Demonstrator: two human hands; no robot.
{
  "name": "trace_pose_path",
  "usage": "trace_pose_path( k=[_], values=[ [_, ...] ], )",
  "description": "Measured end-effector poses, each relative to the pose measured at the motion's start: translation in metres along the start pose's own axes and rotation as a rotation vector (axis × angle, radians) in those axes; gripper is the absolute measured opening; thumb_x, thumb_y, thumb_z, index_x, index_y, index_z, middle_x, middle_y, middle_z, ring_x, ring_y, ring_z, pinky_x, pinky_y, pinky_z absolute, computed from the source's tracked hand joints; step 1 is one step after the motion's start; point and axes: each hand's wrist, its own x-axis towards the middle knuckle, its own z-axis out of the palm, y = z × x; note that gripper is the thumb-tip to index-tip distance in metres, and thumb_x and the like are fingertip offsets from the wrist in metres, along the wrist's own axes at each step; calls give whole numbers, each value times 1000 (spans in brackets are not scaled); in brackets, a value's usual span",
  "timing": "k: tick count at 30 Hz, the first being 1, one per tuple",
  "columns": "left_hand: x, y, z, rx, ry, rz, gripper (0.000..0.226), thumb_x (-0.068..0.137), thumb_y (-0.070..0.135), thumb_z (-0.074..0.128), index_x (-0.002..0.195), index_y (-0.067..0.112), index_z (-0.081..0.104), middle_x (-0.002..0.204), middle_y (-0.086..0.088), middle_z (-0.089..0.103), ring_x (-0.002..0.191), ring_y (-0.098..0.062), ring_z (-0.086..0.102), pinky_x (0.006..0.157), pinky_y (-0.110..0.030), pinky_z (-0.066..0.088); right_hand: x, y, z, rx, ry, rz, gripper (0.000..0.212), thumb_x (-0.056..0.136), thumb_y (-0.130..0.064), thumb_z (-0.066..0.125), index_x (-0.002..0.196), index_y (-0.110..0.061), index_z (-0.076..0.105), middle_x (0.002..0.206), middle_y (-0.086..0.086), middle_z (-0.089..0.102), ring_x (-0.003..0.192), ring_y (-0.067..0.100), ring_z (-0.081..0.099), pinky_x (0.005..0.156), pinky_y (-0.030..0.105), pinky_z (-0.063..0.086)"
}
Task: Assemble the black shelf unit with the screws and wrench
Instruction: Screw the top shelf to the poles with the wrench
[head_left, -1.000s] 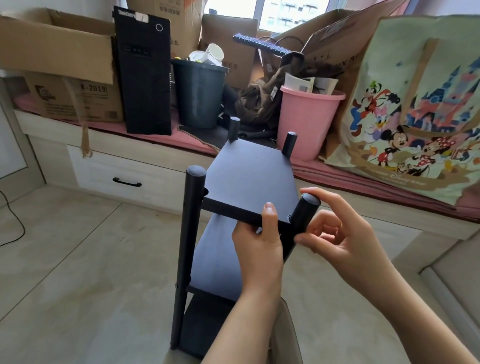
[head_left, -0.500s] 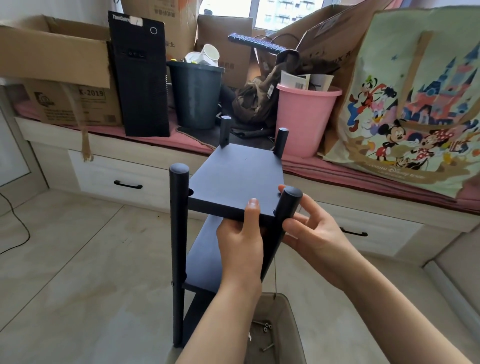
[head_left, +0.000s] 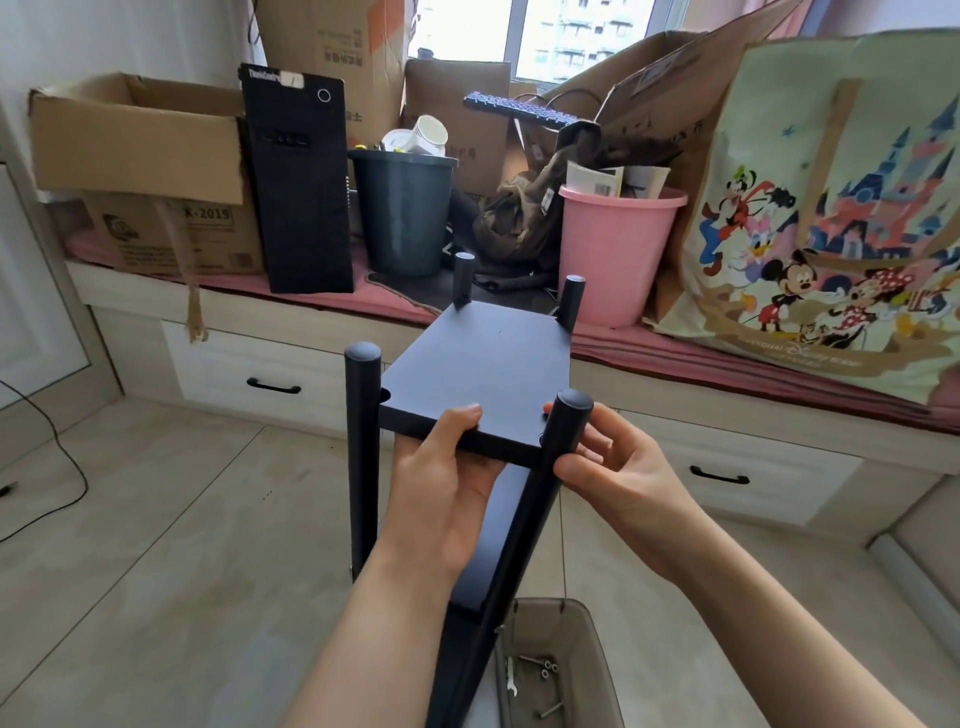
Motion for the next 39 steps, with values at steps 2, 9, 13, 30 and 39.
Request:
trace_pose_path(
  k=[2,9,13,30,39],
  values=[
    [-1,-3,1,-3,-31,13,43,88,4,59,128,21,62,121,-10,71,113,-31,69,83,-38,60,-1,1,-2,13,4,-2,49,70,-27,81,117,-31,69,108,2,72,103,21,69,87,26,53],
    [-2,-2,3,-18,10,-10,45,86,11,62,130,20,59,123,-10,71,113,-30,69,82,-37,60,2,3,-4,38,19,-24,50,69,-23,82,117,-30,70,112,4,73,108,22,69,87,25,54],
    [-8,3,2,118,123,-21,36,90,17,65,126,20,62,117,-5,74,105,-25,73,79,-32,61,3,4,-4,54,25,-36,53,69,-20,81,120,-25,70,114,6,73,110,22,68,86,23,54],
    [-16,23,4,1879,-312,543,70,73,70,65,125,23,71,134,11,65,142,-14,44,126,-47,13,6,7,-10,15,-45,2,53,74,-24,81,125,-24,68,120,10,71,115,29,66,100,49,50],
    [-11,15,7,1875,-282,588,42,84,54,71,117,28,75,119,10,73,122,-28,62,117,-61,25,8,4,-12,-3,-47,61,72,79,-70,63,139,-31,53,125,5,68,120,20,63,98,45,53]
  ],
)
